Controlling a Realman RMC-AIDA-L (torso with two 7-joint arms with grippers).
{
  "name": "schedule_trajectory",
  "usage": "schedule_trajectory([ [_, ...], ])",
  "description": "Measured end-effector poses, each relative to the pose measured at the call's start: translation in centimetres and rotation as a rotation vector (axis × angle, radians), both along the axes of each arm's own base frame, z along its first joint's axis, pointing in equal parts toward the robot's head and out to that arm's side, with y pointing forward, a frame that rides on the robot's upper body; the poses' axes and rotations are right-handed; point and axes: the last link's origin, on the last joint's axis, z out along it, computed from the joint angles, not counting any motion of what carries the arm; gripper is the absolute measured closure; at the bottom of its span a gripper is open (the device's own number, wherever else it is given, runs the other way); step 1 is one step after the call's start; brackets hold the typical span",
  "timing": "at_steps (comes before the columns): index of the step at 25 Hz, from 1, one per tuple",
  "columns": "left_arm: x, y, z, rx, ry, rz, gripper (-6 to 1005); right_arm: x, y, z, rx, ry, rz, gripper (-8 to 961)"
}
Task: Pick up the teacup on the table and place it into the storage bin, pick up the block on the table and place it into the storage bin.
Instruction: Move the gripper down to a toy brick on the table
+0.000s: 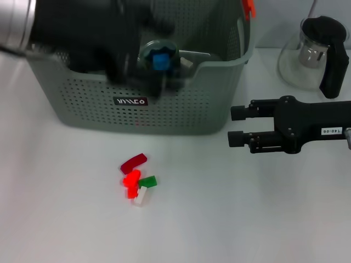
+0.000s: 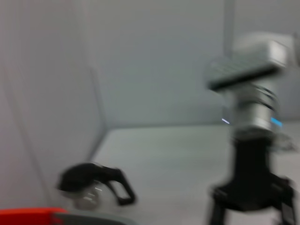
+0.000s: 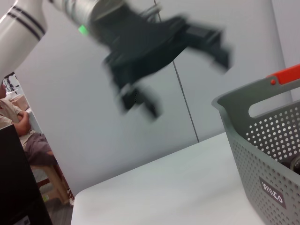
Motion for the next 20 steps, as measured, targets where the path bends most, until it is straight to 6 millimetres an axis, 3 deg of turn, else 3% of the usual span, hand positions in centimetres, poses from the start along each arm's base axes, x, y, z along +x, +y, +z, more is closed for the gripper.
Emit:
schedule_trajectory([
  [4, -1.8, -2.8, -1.0, -0.033, 0.093, -0.056, 77, 0.0, 0.0, 0.0, 0.001, 0.0, -0.002, 222],
  [8, -3.3, -4.2, -2.2, -0.025, 0.207, -0.087, 77, 0.0, 0.0, -0.1, 0.001, 0.001, -0.004, 220],
  [13, -4.6, -4.6, -4.6, -0.053, 0.39, -0.107, 78, -0.1, 0.0, -0.2, -0.004, 0.006, -0.006, 221],
  [20, -6.1, -3.7, -8.8, -0.098, 0.596, -0.115, 80, 0.0, 0.0, -0.3, -0.003, 0.012, -0.013, 222],
])
